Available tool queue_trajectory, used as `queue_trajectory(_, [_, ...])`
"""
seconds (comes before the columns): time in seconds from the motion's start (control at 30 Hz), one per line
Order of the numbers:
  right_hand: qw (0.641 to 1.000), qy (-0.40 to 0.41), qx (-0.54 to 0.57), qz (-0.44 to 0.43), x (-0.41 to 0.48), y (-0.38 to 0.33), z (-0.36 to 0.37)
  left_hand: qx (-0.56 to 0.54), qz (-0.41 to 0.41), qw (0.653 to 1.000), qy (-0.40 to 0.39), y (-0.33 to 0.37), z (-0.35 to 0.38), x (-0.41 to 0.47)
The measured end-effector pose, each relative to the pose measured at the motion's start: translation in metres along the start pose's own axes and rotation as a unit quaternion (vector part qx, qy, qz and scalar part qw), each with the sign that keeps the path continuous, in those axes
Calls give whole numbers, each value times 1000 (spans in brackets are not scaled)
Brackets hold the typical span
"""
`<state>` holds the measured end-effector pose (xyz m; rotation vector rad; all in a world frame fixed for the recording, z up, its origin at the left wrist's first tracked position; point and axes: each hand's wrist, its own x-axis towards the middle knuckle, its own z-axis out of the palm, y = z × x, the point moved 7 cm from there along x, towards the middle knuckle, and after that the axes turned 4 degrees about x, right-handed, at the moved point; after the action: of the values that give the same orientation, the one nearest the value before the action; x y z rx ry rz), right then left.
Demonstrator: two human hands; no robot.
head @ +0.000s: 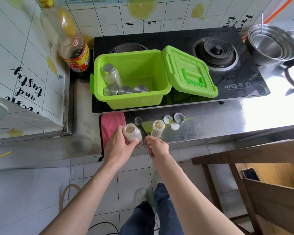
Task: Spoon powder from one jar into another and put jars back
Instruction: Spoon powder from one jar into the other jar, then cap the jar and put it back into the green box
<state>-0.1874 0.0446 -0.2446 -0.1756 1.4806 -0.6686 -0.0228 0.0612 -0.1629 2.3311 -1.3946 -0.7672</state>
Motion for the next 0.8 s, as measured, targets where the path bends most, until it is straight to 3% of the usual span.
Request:
queue_trajectory(0.13, [1000, -3, 3, -8, 11, 2, -2, -60, -26, 998, 2, -1, 2, -2])
queue_trajectory(0.33, [972, -75, -201, -94, 15, -8, -2, -9, 0, 1000, 9, 6, 1, -1])
queue_trajectory(0.47, [950, -100, -281, -98, 18, -15, -12, 4, 5, 1000, -3, 9, 6, 1])
queue_trajectory(0.67, [905, 118, -355, -203, 23, -61, -72, 6, 7, 1000, -26, 14, 12, -1])
queue_trajectory(0.8, [878, 177, -377, -236, 24, -88, -87, 3, 20, 999, -42, 18, 15, -2])
